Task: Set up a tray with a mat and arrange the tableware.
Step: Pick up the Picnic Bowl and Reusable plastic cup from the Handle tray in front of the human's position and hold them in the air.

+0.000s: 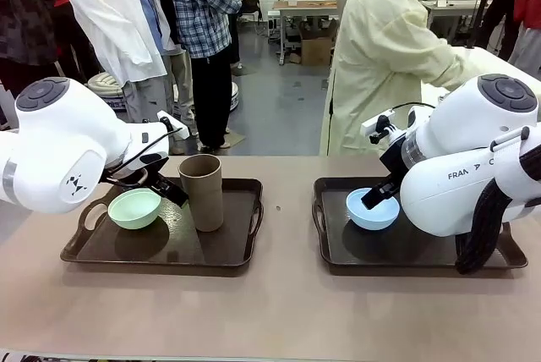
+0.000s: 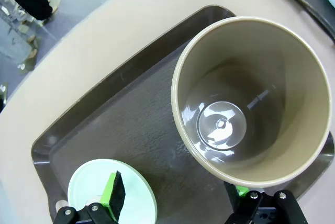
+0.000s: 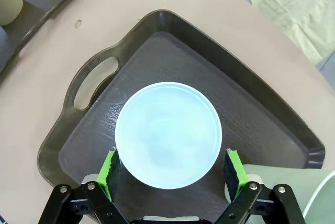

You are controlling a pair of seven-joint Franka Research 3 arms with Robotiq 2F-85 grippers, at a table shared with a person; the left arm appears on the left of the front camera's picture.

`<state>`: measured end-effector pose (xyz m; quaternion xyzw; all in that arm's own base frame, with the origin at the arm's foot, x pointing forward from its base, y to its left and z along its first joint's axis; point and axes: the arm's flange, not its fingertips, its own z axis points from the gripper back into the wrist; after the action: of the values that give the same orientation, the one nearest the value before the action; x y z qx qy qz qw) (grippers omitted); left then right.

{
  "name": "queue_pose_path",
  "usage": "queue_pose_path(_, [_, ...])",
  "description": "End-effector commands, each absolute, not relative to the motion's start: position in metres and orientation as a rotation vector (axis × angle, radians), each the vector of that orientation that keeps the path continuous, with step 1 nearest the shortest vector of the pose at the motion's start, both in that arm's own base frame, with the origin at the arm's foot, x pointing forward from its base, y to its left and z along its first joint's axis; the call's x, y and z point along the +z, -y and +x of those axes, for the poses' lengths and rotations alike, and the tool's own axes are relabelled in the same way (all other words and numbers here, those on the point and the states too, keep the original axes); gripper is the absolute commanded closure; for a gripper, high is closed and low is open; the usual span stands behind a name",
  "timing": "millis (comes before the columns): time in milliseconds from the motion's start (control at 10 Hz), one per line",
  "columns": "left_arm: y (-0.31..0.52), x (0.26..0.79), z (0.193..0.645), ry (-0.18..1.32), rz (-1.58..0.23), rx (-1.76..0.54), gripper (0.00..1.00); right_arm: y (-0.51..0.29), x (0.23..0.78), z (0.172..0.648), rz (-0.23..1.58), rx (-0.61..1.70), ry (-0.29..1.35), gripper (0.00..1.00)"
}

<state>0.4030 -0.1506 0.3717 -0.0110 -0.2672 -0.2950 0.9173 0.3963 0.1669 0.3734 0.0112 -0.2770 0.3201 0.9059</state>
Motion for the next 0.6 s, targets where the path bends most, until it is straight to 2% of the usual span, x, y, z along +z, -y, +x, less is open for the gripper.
queue_pose_path(0, [0.151,0.372,0.403,0.550,-0.023,-0.607,0.00,-0.167,0.373,0.396,0.023,0.661,0.572,0.00])
queue_pose_path(500, [0.143,0.428,0.314,0.412,0.086,-0.405,0.00,-0.170,0.420,0.300,0.092,0.534,0.456,0.00])
